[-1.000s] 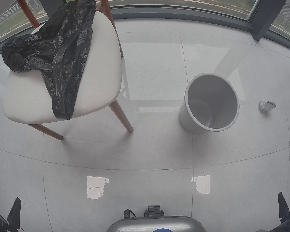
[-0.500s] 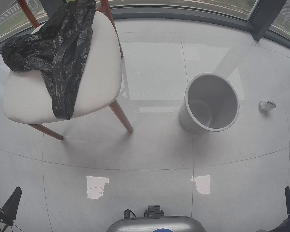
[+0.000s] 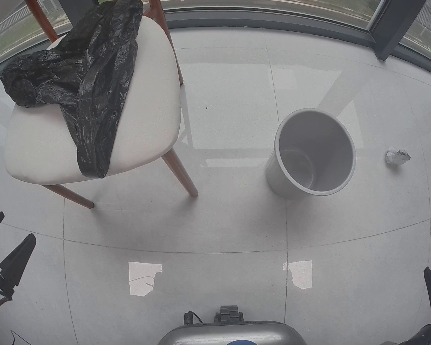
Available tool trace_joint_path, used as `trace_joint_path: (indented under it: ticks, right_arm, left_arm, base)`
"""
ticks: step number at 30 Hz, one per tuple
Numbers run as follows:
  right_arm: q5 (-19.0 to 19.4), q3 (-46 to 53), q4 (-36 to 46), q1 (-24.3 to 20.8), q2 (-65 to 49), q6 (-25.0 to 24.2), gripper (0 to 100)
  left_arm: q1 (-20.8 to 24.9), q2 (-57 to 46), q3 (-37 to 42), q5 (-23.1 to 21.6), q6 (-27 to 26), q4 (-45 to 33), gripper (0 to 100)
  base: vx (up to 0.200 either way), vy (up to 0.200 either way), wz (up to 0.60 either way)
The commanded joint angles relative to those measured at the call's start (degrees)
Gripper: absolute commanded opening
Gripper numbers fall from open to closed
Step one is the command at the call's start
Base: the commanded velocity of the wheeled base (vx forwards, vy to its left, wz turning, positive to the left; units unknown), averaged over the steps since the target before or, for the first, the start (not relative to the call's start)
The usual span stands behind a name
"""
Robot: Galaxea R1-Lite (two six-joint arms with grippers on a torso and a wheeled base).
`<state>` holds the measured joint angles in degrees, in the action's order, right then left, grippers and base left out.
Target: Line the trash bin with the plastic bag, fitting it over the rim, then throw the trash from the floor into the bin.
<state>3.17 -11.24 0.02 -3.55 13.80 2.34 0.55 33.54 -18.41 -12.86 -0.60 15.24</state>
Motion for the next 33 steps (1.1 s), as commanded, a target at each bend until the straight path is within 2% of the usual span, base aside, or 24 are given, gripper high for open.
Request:
trace_joint_path:
  ticks: [1, 14, 20, 33]
  right_arm:
    - [-0.09, -1.24, 0.06, -1.29, 4.04, -0.06, 100]
    - [0.26, -2.56, -0.11, -1.37, 9.23, -0.14, 100]
    - [0.26, -4.49, -0.29, -1.81, 12.57, -0.14, 100]
    - [0.17, -7.92, -0.38, -1.99, 18.19, -0.06, 100]
  left_arm:
    - [0.07, 6.89, -1.19, -0.59, -0.11, 2.60, 100]
    - [0.15, 15.77, -7.52, -0.67, -0.19, 3.83, 100]
    - [4.20, 18.76, -10.86, -0.67, -0.02, 3.83, 100]
    - [4.46, 25.97, -18.07, -0.32, -0.28, 3.83, 100]
  base:
    - [0.000, 0.000, 0.00]
    - [0.000, 0.000, 0.00]
    - [0.000, 0.000, 0.00]
    - [0.000, 0.000, 0.00]
